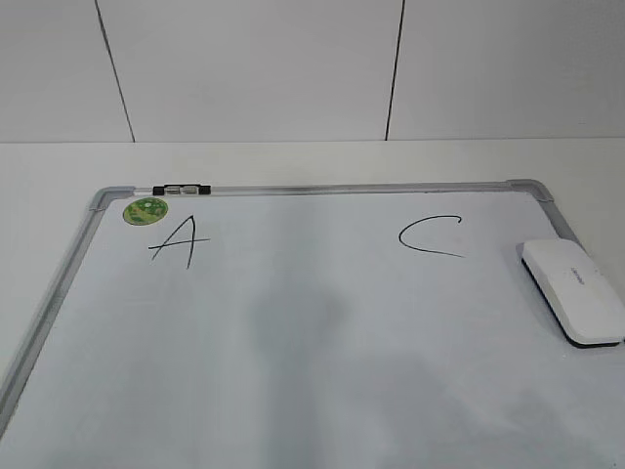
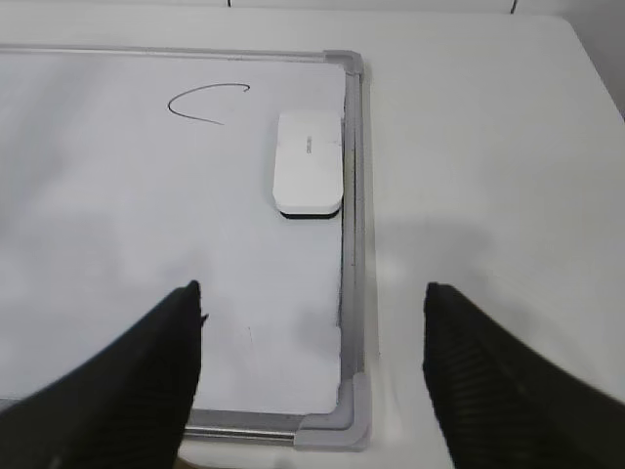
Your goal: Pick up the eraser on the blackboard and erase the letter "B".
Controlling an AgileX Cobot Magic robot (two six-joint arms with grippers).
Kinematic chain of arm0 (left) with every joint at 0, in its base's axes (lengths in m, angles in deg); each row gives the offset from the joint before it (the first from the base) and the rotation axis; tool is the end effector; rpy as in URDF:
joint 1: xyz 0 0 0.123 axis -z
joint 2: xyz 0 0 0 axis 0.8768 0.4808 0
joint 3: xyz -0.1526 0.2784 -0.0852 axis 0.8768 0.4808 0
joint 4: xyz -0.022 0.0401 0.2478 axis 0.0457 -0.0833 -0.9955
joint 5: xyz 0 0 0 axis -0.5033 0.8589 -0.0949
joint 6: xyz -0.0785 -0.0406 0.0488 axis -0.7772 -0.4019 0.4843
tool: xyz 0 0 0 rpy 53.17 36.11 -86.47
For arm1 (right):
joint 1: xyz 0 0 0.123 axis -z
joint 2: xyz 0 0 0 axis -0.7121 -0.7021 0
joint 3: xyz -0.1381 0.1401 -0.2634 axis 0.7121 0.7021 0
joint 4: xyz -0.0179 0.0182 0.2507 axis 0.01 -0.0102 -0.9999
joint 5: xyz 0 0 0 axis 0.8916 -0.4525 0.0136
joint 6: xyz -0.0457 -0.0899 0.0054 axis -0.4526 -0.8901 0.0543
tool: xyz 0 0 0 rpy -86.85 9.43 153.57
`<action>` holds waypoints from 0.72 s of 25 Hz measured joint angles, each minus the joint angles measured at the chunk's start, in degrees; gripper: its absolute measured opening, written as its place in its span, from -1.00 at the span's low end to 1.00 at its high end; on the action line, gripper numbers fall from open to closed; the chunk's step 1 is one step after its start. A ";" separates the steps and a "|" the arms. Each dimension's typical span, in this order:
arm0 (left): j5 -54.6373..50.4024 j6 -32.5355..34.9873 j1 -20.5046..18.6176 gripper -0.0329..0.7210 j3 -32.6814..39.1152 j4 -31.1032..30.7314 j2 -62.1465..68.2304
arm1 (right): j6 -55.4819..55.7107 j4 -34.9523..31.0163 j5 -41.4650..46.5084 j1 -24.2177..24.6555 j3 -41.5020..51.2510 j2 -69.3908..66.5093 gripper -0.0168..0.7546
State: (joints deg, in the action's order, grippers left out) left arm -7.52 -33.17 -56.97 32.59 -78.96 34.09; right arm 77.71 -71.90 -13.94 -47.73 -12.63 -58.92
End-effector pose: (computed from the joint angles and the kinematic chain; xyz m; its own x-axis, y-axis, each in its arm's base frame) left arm -0.0254 -0.0135 0.3069 -0.6165 0.1290 -0.7767 0.2434 0.9694 -0.0322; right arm -0.0750 -0.0023 0.2987 -0.4757 -0.0806 -0.8759 -0.0757 0.9959 -0.0505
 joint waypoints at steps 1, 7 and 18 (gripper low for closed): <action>0.59 0.00 0.00 -0.24 1.45 0.00 -1.81 | 0.00 0.39 0.00 0.00 0.90 0.00 0.52; 3.93 0.00 0.20 -0.24 5.84 -0.09 -10.52 | 0.00 3.21 0.00 0.00 5.94 0.00 0.52; 4.49 -0.08 0.31 -0.26 6.08 -2.20 -11.70 | 0.00 2.98 -0.11 0.00 7.00 0.00 0.52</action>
State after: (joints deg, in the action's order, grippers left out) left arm -3.03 -33.25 -56.66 38.67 -81.17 22.39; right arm 77.71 -68.92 -14.05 -47.73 -5.63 -58.92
